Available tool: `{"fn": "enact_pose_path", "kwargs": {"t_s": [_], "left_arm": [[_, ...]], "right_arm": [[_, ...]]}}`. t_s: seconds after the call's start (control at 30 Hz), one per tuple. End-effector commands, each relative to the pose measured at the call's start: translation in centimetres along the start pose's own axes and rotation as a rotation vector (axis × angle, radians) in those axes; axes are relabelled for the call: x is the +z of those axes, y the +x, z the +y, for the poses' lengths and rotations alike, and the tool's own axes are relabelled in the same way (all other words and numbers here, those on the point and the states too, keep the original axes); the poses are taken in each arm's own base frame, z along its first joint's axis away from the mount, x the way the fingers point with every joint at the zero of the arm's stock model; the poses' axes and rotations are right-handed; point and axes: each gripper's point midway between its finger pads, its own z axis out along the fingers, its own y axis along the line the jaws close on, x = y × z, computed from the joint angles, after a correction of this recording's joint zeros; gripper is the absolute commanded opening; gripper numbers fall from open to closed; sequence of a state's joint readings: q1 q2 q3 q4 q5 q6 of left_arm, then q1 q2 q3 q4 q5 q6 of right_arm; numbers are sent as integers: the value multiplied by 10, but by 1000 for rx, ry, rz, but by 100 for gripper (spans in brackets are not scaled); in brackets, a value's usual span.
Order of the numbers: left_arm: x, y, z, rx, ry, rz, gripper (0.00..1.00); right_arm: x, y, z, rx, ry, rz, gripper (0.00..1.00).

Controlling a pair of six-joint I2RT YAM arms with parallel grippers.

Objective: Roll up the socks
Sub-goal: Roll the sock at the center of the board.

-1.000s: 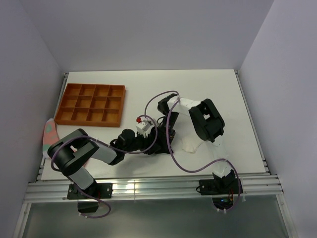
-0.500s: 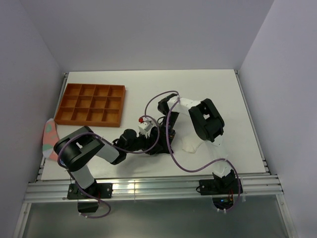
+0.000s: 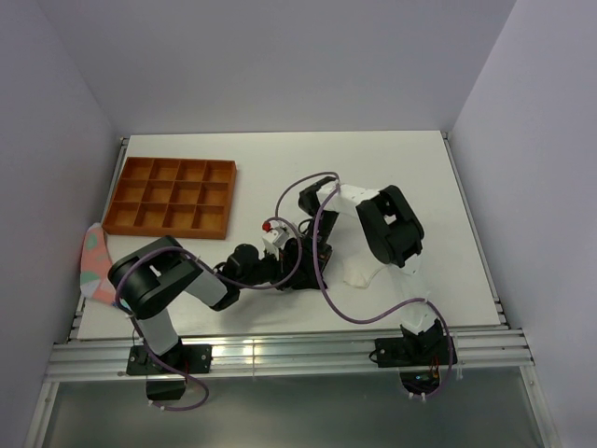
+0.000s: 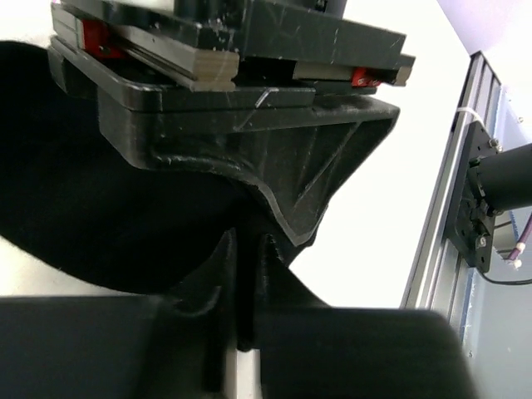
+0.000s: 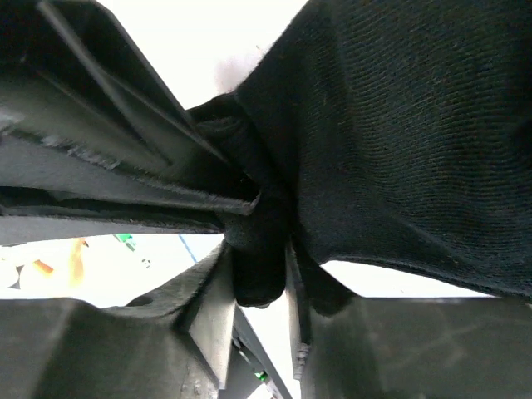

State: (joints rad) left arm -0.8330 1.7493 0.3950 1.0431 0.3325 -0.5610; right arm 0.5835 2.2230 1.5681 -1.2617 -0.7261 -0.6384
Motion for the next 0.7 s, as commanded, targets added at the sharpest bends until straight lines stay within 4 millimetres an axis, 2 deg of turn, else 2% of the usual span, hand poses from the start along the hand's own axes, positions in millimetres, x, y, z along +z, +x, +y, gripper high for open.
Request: {"fn": "enact_pose_path", "kwargs": {"t_s": [0.0, 0.03, 0.17, 0.3, 0.43, 0.67], "left_arm": [[2, 16, 1, -36, -9, 40, 3], [1, 18, 1, -45, -9, 43, 0], [1, 23, 1, -87, 1, 42, 0], [-1, 31, 5, -140, -14, 49, 0], [-4, 41, 9, -177, -33, 67, 0], [-9, 52, 14, -219, -67, 104, 0]], "right_arm": [[-4, -7, -11, -13, 79, -53, 35], [-4, -9, -12, -19, 89, -66, 36], [-7, -7, -10, -10, 127, -98, 45], [-21, -7, -7, -28, 188, -156, 54], [-40, -12, -4, -63, 240, -234, 56], [-64, -7, -9, -81, 286, -337, 57]]}}
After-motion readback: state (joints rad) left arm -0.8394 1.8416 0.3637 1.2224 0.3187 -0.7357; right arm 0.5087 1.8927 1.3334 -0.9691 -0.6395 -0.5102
